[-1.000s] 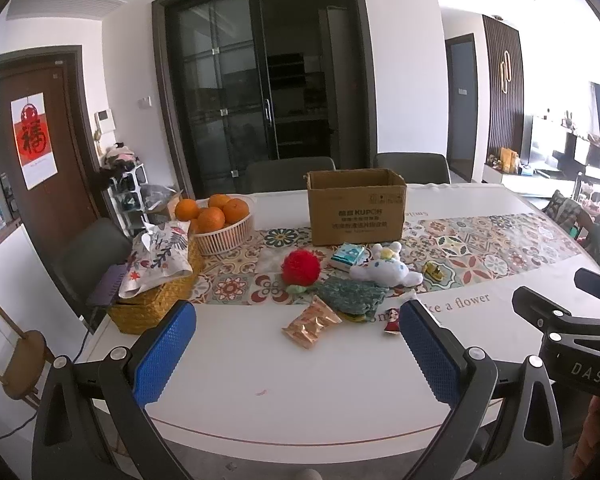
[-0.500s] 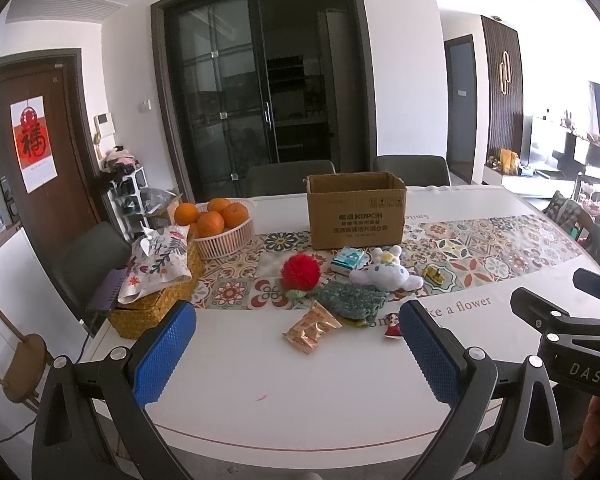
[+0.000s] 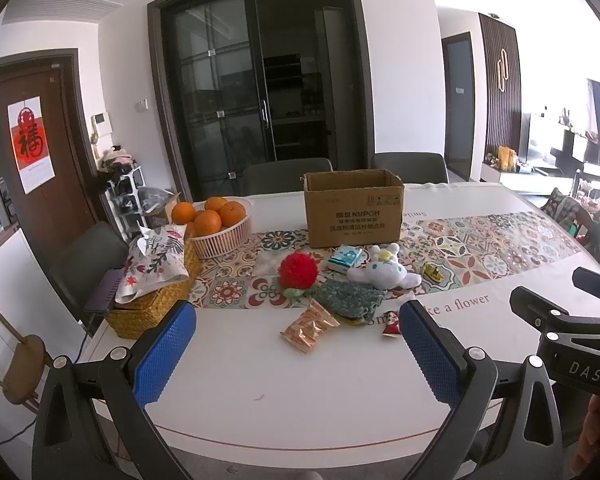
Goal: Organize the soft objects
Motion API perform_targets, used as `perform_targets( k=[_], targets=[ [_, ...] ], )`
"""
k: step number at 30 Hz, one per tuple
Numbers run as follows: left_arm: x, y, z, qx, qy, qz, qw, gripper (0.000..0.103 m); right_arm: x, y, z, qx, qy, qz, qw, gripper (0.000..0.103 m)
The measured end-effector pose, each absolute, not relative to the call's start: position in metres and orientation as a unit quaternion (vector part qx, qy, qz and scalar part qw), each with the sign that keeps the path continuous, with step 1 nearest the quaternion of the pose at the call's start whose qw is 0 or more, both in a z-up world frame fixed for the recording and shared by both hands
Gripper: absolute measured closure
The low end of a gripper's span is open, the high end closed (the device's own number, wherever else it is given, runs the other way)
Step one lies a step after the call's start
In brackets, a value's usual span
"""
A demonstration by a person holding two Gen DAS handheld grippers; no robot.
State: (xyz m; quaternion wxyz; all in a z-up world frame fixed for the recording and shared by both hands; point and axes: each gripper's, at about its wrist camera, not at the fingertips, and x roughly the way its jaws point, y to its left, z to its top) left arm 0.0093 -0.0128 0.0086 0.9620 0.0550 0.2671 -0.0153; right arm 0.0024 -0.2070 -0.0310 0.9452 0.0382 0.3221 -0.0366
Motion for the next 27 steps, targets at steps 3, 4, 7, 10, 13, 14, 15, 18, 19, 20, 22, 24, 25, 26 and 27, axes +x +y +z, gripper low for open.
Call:
perform_targets(
  k=[3, 4, 7, 10, 13, 14, 15, 18, 19, 20, 22, 24, 25, 26, 27],
  targets=[
    [0.0093, -0.0130, 0.0086, 0.055, 0.267, -0.015, 0.962, 0.000, 0.0025, -0.2070, -0.0313, 0.038, 0.321, -0.037, 0.946, 0.002],
    [0.0098, -0.0132, 0.0085, 0.055, 0.267, -0.015, 0.962, 0.000, 0.0026, -0.2070, -0.0315, 0.038, 0.322, -0.037, 0.945, 0.002],
    [0.0090, -0.0130, 0.0084, 0.055, 0.267, -0.015, 0.962, 0.000, 0.0024, -0.2073, -0.0315, 0.038, 0.322, -0.036, 0.945, 0.002],
    [0.0088, -0.0130, 0.0083, 0.055, 0.266, -0.015, 0.962, 0.000, 0.0022, -0.2074, -0.0315, 0.038, 0.322, -0.036, 0.945, 0.002],
    [0.0091, -0.0129, 0.0084, 0.055, 0.267, -0.015, 0.962, 0.000, 0.0023, -0.2077, -0.0313, 0.038, 0.321, -0.036, 0.945, 0.002],
    [0.0100, -0.0132, 0.0083, 0.055, 0.267, -0.015, 0.962, 0.000, 0.0028, -0.2076, -0.0313, 0.038, 0.322, -0.036, 0.945, 0.002],
    [0.0090, -0.0129, 0.0084, 0.055, 0.267, -0.015, 0.962, 0.000, 0.0021, -0.2076, -0.0313, 0.038, 0.322, -0.036, 0.945, 0.002],
    [0.0090, -0.0129, 0.0083, 0.055, 0.266, -0.015, 0.962, 0.000, 0.0022, -0.2071, -0.0314, 0.038, 0.321, -0.036, 0.945, 0.002],
    [0.0090, -0.0128, 0.0084, 0.055, 0.266, -0.015, 0.962, 0.000, 0.0029, -0.2086, -0.0316, 0.038, 0.321, -0.036, 0.945, 0.002],
    [0.0091, -0.0129, 0.0084, 0.056, 0.266, -0.014, 0.962, 0.000, 0.0029, -0.2086, -0.0315, 0.038, 0.322, -0.036, 0.945, 0.002],
    [0.0085, -0.0140, 0.0067, 0.057, 0.265, -0.014, 0.962, 0.000, 0.0030, -0.2088, -0.0315, 0.039, 0.322, -0.035, 0.945, 0.002],
    [0.0085, -0.0141, 0.0059, 0.058, 0.265, -0.012, 0.962, 0.000, 0.0039, -0.2090, -0.0322, 0.039, 0.323, -0.033, 0.945, 0.002],
    [0.0088, -0.0140, 0.0056, 0.058, 0.265, -0.012, 0.962, 0.000, 0.0044, -0.2088, -0.0327, 0.039, 0.323, -0.033, 0.945, 0.002],
    [0.0089, -0.0138, 0.0052, 0.058, 0.265, -0.011, 0.963, 0.000, 0.0054, -0.2083, -0.0338, 0.038, 0.323, -0.032, 0.945, 0.002],
    [0.0083, -0.0138, 0.0053, 0.058, 0.265, -0.012, 0.963, 0.000, 0.0056, -0.2083, -0.0338, 0.038, 0.323, -0.032, 0.945, 0.002]
  ],
)
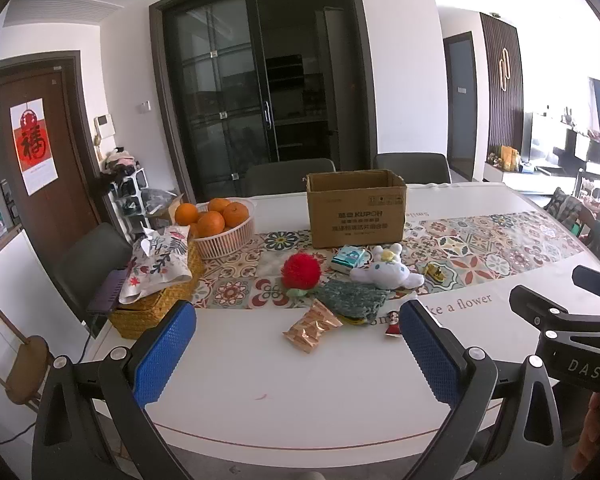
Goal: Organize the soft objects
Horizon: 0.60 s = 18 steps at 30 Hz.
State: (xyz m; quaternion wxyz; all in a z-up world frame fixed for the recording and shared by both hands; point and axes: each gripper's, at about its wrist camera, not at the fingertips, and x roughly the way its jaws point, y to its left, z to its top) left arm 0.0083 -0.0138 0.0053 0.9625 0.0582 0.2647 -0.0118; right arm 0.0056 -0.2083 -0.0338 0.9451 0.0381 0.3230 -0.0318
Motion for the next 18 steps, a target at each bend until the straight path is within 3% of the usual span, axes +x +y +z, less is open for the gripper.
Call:
perform_targets(
  k=[18],
  targets=[
    [0.027, -0.004, -0.013, 0.088, 0.282, -0.029, 0.955, 0.000, 0.030, -0.192, -0.058, 0.039, 0.361, -0.027, 0.931, 0.002]
  ],
)
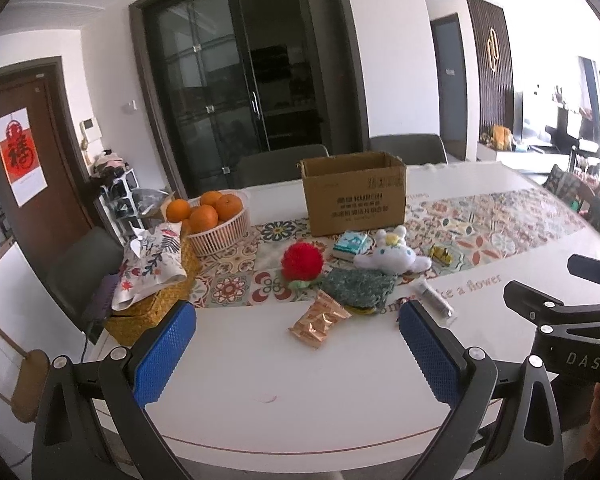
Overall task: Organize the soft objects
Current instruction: 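Move left tool to the gold biscuit packet while right tool approaches the red candy packet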
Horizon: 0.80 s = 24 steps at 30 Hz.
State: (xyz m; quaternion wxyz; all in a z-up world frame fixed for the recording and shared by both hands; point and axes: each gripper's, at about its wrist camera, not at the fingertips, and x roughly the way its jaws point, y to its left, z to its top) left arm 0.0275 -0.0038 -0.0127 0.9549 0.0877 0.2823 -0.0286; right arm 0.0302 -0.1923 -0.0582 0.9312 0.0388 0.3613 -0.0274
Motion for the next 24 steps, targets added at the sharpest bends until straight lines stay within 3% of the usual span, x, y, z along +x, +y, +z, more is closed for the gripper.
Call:
perform_targets(
  k=[14, 24],
  targets=[
    [0.119, 0.015, -0.062, 0.124, 0.379, -0.112, 0.910, 0.000, 0.104, -0.168, -0.110, 0.076, 0.447, -0.049, 0.890, 0.003],
    [0.191, 0.021, -0.123, 0.138, 0.457, -0.201, 0.856, 0.000, 0.151, -0.150, -0.154, 0.085, 0.490, -0.081, 0.864, 0.010]
  ],
)
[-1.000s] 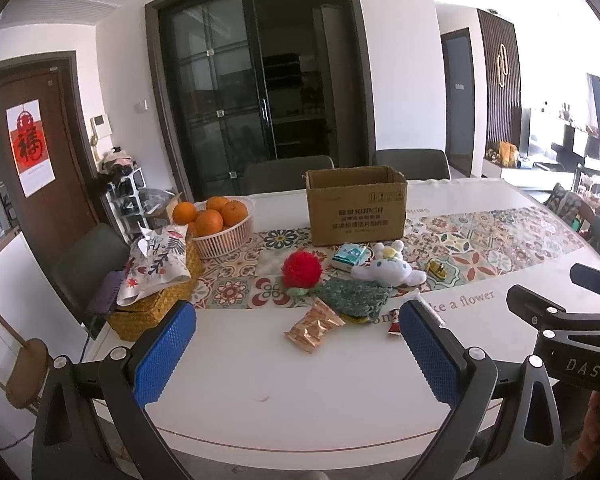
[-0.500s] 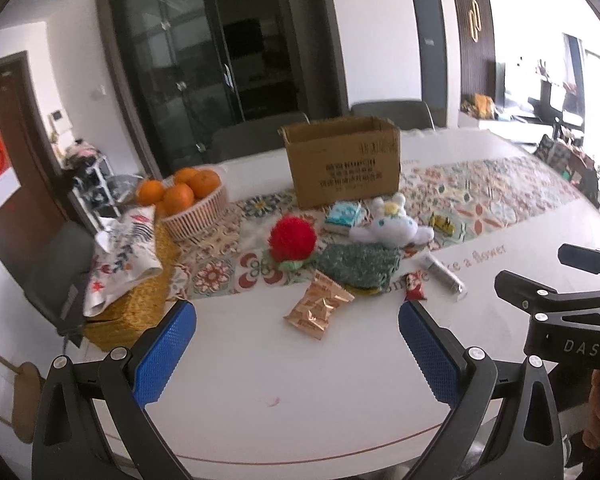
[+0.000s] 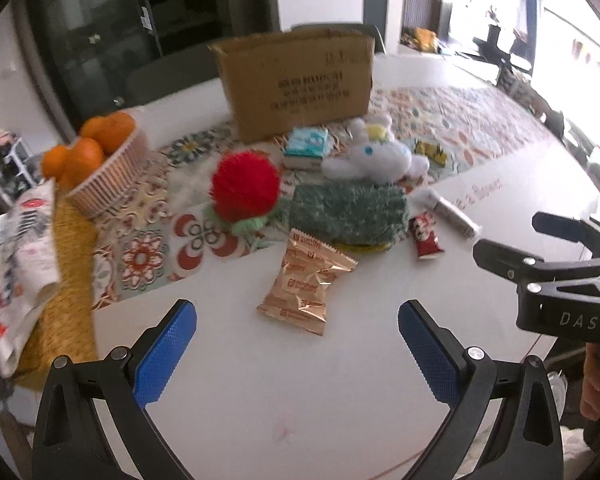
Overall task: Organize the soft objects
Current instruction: 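Move left tool to the gold biscuit packet while right tool approaches the red candy packet, then close left tool on the biscuit packet while right tool closes on the red candy packet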
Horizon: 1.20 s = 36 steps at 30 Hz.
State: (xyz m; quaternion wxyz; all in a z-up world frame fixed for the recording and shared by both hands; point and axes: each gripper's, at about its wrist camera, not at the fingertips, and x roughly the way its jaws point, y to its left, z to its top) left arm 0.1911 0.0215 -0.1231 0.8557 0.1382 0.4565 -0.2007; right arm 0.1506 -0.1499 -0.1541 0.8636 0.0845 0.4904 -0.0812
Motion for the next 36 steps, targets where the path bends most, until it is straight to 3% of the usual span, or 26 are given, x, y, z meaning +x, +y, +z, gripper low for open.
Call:
perform_targets(
  k=[8, 18, 26, 36],
  targets=[
    [0.224, 0.016, -0.161, 0.156, 0.483, -0.255, 0.823, 0.001, 0.175, -0.146, -0.176, 0.069, 0.496, -0.087, 0.861, 0.017],
    [0.257, 0.003, -0.196, 0.156, 0.527, -0.273, 0.789, 0.008, 0.213, -0.156, -0.216, 0.091, 0.546, -0.062, 0.831, 0.028],
    [0.271, -0.005, -0.215, 0.152, 0.550, -0.268, 0.776, 0.023, 0.227, -0.164, -0.233, 0.096, 0.562, -0.055, 0.820, 0.035],
    [0.279, -0.006, -0.224, 0.120, 0.568, -0.255, 0.773, 0.053, 0.239, -0.170, -0.244, 0.100, 0.573, -0.028, 0.813, 0.054]
  ],
)
